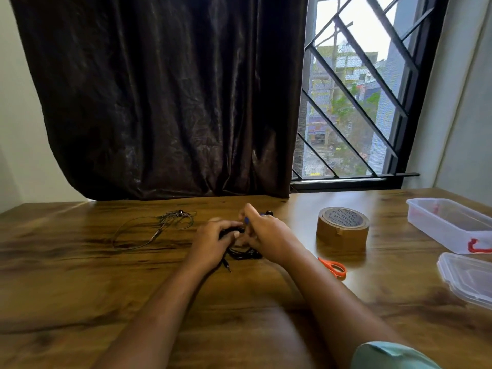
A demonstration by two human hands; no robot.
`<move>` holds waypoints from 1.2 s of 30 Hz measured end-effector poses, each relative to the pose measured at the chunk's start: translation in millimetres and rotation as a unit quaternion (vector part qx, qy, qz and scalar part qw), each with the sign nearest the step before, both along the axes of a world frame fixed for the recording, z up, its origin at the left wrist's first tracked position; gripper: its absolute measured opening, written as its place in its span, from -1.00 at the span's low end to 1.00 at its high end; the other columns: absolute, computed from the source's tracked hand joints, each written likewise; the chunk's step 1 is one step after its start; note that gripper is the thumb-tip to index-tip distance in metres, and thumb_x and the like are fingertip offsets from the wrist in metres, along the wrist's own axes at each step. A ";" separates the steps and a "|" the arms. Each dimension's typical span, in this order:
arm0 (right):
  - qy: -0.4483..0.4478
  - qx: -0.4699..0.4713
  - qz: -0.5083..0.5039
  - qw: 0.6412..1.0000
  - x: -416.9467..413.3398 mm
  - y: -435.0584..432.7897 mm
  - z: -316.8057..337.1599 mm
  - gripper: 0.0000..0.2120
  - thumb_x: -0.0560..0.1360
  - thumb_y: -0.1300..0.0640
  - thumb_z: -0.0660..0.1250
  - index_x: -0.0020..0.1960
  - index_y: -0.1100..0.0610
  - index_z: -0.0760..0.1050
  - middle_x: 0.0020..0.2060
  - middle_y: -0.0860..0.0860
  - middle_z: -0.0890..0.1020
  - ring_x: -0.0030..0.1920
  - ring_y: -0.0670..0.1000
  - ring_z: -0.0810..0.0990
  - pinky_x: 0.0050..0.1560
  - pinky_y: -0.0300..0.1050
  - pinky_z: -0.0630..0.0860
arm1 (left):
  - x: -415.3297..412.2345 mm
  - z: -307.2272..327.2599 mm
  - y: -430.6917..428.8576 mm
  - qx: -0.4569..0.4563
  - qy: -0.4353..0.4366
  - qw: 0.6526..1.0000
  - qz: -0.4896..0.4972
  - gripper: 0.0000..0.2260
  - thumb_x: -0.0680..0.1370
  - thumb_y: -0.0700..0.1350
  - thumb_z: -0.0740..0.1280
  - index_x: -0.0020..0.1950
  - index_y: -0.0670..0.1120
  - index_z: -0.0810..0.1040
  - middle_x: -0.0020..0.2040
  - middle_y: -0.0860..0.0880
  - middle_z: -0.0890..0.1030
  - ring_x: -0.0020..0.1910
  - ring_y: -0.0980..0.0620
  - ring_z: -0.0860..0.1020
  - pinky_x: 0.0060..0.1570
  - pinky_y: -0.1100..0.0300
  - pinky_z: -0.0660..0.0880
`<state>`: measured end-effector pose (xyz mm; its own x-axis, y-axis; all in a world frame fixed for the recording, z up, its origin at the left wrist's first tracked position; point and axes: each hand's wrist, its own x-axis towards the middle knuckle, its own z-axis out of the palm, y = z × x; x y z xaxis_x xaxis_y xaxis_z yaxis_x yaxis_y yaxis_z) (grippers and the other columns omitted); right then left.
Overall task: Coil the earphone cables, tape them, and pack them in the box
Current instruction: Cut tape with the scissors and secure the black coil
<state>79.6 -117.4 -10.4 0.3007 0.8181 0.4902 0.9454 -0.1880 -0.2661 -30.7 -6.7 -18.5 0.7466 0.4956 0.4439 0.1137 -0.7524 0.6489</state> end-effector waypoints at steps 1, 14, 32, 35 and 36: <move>0.001 -0.007 0.003 1.000 0.3 0.0 -0.2 -0.68 0.51 0.12 0.32 0.16 0.00 0.24 -0.18 -0.04 0.57 -0.20 0.02 0.56 -0.21 0.00 0.55 | 0.0 0.3 0.0 0.007 -0.003 1.000 0.001 -0.76 0.55 -0.13 0.32 0.20 0.03 0.57 0.01 0.11 0.48 0.05 0.13 0.47 -0.08 0.31 0.37; -0.096 0.058 -0.024 0.993 -3.4 -1.1 -0.5 -0.68 0.53 0.05 0.28 0.22 0.08 0.28 -0.05 0.04 0.61 0.01 0.10 0.55 -0.24 -0.12 0.38 | 0.0 3.2 -3.9 -0.001 -0.033 0.999 -0.022 -0.72 0.51 -0.19 0.37 0.21 -0.05 0.57 -0.09 0.24 0.44 -0.08 0.28 0.46 -0.12 0.45 0.42; 0.074 0.118 0.021 0.990 1.9 3.1 -6.5 -0.71 0.46 0.23 0.37 0.09 0.07 0.34 -0.10 -0.08 0.50 -0.19 -0.12 0.51 -0.22 -0.25 0.52 | 2.0 0.2 -4.7 -0.006 -0.017 1.000 0.016 -0.77 0.50 -0.08 0.38 0.16 -0.02 0.61 0.03 0.12 0.60 -0.09 0.27 0.49 -0.20 0.50 0.35; 0.092 0.127 0.030 0.987 6.0 5.4 -10.2 -0.79 0.46 0.27 0.35 0.05 0.10 0.40 -0.18 -0.05 0.57 -0.22 -0.14 0.54 -0.23 -0.29 0.52 | 2.1 0.1 -5.8 -0.019 -0.021 1.000 0.012 -0.79 0.50 -0.07 0.38 0.13 0.02 0.62 0.02 0.09 0.65 -0.16 0.33 0.51 -0.20 0.46 0.42; 0.103 0.134 0.031 0.985 6.9 5.8 -10.6 -0.82 0.45 0.27 0.35 0.01 0.10 0.44 -0.23 -0.06 0.57 -0.26 -0.18 0.53 -0.26 -0.35 0.47 | 2.8 0.0 -6.0 -0.021 -0.024 0.999 0.014 -0.79 0.50 -0.06 0.38 0.13 0.02 0.62 0.02 0.10 0.66 -0.17 0.35 0.50 -0.21 0.47 0.41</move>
<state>86.5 -111.6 -21.1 0.3692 0.6880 0.6248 0.8741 -0.0287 -0.4849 -28.0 -12.7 -18.5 0.7106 0.5355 0.4563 0.1028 -0.7207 0.6856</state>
